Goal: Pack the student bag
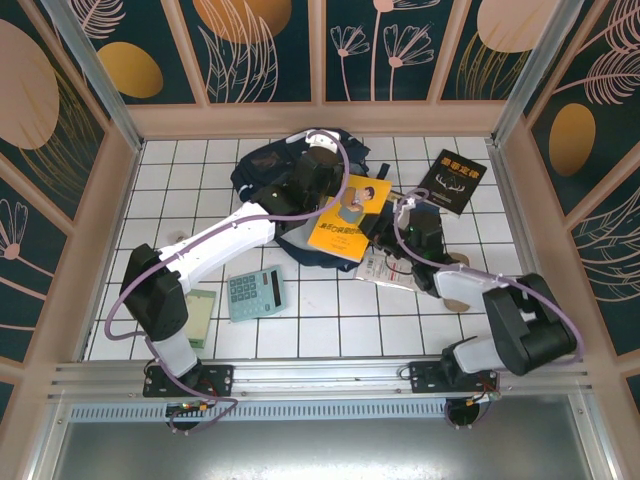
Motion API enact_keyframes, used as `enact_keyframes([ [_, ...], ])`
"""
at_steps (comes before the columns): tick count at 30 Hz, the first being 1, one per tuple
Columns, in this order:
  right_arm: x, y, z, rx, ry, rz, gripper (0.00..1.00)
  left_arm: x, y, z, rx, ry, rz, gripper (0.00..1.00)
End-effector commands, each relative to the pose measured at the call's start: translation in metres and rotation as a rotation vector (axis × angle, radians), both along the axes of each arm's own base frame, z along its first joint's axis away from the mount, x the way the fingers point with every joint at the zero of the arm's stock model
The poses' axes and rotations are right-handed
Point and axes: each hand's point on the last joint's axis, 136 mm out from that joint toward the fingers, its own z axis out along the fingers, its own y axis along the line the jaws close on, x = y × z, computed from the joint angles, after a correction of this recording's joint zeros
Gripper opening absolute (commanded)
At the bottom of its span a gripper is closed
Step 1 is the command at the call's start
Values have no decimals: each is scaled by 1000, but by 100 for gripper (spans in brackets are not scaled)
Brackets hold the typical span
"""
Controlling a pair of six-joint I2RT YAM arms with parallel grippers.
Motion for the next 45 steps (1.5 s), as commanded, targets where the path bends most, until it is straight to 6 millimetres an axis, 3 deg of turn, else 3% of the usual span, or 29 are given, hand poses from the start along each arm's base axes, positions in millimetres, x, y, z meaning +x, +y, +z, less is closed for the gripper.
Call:
enact_keyframes([
  [1,29,13,49,119,-128,-36,0,2,-1,44,-117,-75,18,0],
  [5,47,24,45,153,-108,-59,0,1,0,39,-113,-66,24,0],
  [6,51,27,46,157,-114,-65,0,-3,6,52,-133,-85,24,0],
  [26,177,80,25,203,-44,-362,0,-9,-3,90,-203,-106,-38,0],
  [27,178,93,25,201,-43,-351,0,-10,-4,91,-205,-107,-43,0],
  [38,213,125,8,166,-53,-443,0,-12,-10,89,-228,-83,-70,0],
  [40,219,131,3,134,-47,-448,8,-12,-11,90,-232,-82,-75,0],
  [43,220,143,-3,134,-33,-397,42,-12,-9,88,-222,-81,-66,0],
  [45,214,142,-4,130,-39,-387,54,-12,-4,89,-211,-88,-49,0],
])
